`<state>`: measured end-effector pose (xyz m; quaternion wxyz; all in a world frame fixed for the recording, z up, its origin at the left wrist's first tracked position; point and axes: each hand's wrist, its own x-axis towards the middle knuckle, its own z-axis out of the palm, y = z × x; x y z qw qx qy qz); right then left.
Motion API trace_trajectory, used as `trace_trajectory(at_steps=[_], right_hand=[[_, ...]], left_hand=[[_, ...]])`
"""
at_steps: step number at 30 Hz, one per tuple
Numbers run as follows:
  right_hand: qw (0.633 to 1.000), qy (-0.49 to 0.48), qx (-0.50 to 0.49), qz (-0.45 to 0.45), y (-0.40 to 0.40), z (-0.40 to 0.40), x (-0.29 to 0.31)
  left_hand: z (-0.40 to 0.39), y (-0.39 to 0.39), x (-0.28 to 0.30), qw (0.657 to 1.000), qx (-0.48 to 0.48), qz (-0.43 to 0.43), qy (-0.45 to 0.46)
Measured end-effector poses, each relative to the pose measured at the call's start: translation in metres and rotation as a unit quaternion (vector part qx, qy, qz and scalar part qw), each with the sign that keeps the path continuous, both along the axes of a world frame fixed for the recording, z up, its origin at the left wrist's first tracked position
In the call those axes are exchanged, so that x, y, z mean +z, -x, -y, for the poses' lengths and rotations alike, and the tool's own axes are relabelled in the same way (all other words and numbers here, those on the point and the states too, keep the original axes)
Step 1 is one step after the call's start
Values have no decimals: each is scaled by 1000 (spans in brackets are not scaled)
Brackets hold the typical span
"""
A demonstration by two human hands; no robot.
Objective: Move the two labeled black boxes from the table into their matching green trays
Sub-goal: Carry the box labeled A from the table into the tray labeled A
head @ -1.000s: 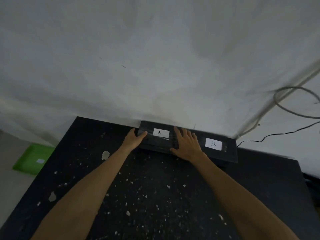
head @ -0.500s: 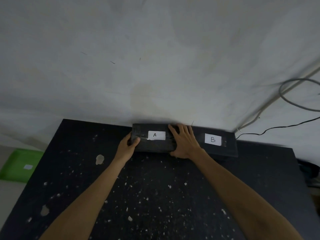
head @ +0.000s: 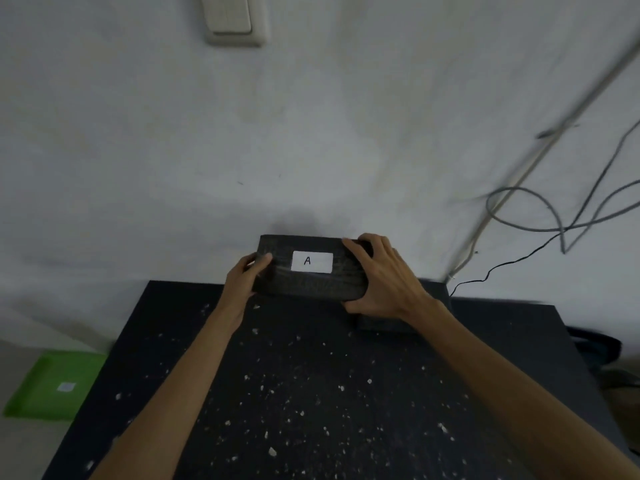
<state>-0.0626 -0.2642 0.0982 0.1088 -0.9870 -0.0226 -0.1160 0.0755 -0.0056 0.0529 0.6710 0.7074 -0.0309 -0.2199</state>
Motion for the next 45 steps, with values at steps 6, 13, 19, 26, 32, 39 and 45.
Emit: trace_trajectory(at_steps=[6,13,19,26,32,39,45], right_hand=[[995,33,17,94,13,8,93],[978,-52,24,202,36,8,180],[862,-417,-71,278,50,-19,213],[838,-464,-40,284,50,-44,221],[840,-485,-36,241,30,-90,209],[862,-491,-12,127,-12,-217,160],[892,-452,-2,6,-45,-375,97]], left_hand=[[17,-1,82,992,-68,-63,90],[25,26,198,984,-51,69,159],[18,50,258,964,-38,171,201],[-5,60,278,954,-19,221,201],[-57,65,262,973,12,211,95],[-183,72,207,940,220,254,-56],[-343,82,139,937,255,189,-146]])
